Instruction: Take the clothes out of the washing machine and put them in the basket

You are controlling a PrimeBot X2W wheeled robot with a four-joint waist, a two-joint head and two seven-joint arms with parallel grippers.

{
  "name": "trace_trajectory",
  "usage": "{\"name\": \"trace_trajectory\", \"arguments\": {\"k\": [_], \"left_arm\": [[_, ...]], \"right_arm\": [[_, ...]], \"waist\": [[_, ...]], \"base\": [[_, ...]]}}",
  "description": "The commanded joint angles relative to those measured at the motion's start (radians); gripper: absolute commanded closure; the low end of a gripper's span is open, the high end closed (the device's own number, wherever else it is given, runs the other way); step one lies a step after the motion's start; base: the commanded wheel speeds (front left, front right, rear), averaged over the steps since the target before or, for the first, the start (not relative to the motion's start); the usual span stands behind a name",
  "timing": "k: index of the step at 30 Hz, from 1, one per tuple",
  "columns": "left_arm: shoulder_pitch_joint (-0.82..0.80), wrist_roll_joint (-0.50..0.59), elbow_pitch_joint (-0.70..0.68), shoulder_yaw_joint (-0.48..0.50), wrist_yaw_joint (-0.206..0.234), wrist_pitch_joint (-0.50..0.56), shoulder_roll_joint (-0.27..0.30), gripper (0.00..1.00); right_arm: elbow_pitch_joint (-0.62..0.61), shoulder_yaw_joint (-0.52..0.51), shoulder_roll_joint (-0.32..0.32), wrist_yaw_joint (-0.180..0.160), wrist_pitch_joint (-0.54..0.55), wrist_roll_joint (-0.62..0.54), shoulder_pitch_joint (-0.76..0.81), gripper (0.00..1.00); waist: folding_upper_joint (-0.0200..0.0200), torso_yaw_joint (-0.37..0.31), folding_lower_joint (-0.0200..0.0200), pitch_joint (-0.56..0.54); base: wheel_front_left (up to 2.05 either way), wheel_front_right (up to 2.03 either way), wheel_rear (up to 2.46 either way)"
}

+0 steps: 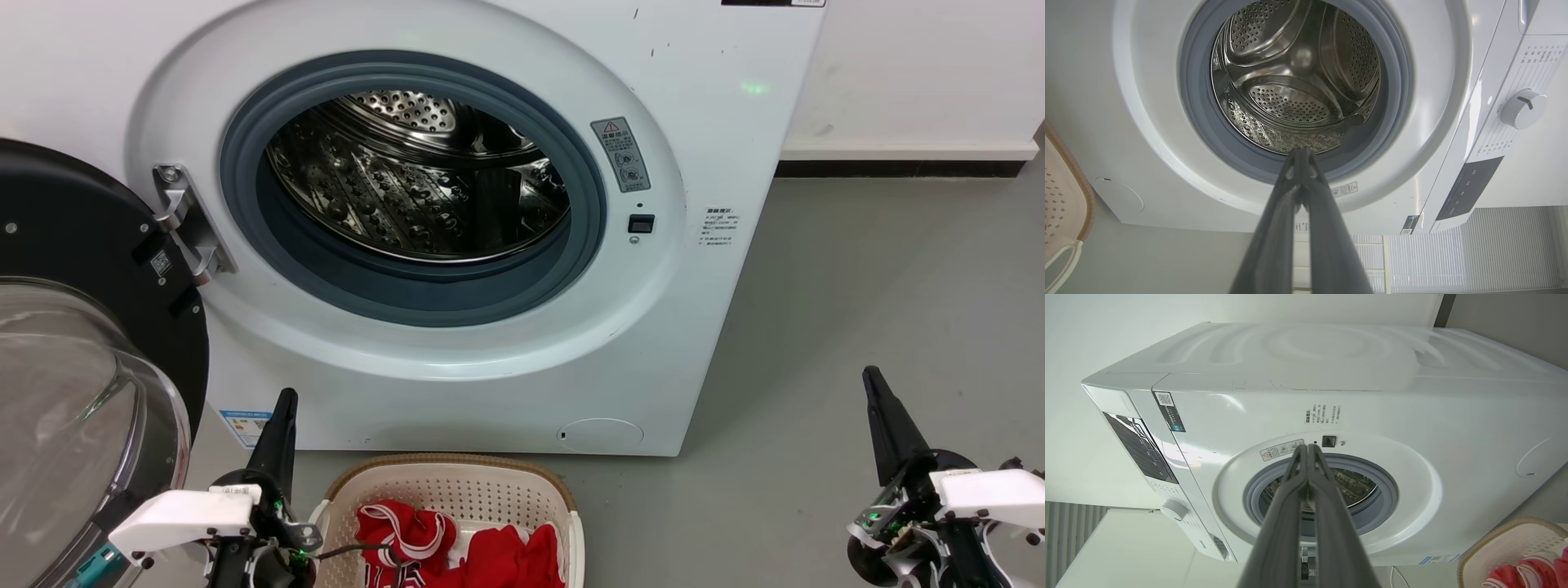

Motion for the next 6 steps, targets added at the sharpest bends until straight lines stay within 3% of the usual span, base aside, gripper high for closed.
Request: {"name": "trace_trajectory", "arguments": {"k": [1,6], "left_arm": [[-0.014,-0.021,0.001,0.005,-0.003,0.008,-0.002,1.00],[-0.016,-0.039,0.003,0.006,-0.004,0.013,-0.002,1.00]], "right_arm": [[0.005,0.002,-0.005,0.000,0.006,0.024,-0.011,1.00],[0.006,0.002,-0.005,0.000,0.010,0.043,-0.015,1.00]], "waist": [[0.0000,0.000,0.0000,0.000],[0.0000,-0.001,0.0000,0.001]], "base": [[0.00,0.00,0.00],[0.00,0.00,0.00]]}}
